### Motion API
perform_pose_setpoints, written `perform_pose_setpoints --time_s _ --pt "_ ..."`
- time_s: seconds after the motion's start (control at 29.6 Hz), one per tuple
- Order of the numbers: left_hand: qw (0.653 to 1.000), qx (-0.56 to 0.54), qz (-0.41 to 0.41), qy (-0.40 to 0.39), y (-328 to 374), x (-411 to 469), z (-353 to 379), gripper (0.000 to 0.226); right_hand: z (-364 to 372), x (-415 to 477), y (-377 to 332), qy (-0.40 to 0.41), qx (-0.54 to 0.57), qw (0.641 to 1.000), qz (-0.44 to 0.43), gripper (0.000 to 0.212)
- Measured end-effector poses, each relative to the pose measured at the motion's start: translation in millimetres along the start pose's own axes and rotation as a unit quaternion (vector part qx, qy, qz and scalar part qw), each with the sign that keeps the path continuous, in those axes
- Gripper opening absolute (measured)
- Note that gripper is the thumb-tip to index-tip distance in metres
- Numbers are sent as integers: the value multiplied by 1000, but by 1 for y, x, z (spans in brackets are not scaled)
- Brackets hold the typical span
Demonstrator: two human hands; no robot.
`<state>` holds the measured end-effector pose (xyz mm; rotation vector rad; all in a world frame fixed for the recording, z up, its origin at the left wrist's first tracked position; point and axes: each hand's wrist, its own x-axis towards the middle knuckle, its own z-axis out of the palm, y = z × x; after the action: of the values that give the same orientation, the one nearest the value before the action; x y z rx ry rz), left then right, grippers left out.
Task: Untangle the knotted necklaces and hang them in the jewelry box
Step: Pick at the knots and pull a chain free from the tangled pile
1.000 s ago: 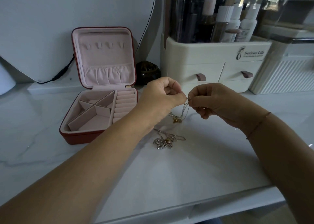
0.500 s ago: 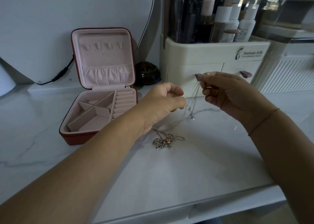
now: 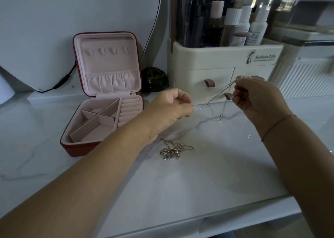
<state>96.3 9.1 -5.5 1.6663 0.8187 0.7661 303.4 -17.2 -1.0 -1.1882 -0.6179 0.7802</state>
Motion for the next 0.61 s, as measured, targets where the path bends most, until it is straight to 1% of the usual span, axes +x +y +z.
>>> perform_pose_setpoints --time_s 0.14,0.2,0.24,0.3,0.41,0.51,0.57,0.61 --pt "998 61 -20 3 -3 1 1 16 1 -1 0 6 22 1000 -2 8" --pt "996 84 -26 -18 -4 1 2 15 2 -2 -1 0 37 999 -1 14" --pt "995 91 -25 -28 -4 1 3 15 3 -3 -2 -6 43 999 -3 13" --pt "993 112 -22 -34 -5 0 4 14 5 -7 -4 -18 52 998 -12 9" --pt "989 144 -24 -36 -7 0 4 19 7 -12 -6 -19 53 998 -38 14" --pt "989 131 -35 -52 -8 1 4 25 8 -14 -6 -15 47 998 -50 15" --pt "991 124 -26 -41 -9 1 4 24 8 -15 -7 -6 40 998 -51 15" --pt "990 140 -19 -29 -9 1 4 21 8 -16 -7 -1 36 998 -51 15"
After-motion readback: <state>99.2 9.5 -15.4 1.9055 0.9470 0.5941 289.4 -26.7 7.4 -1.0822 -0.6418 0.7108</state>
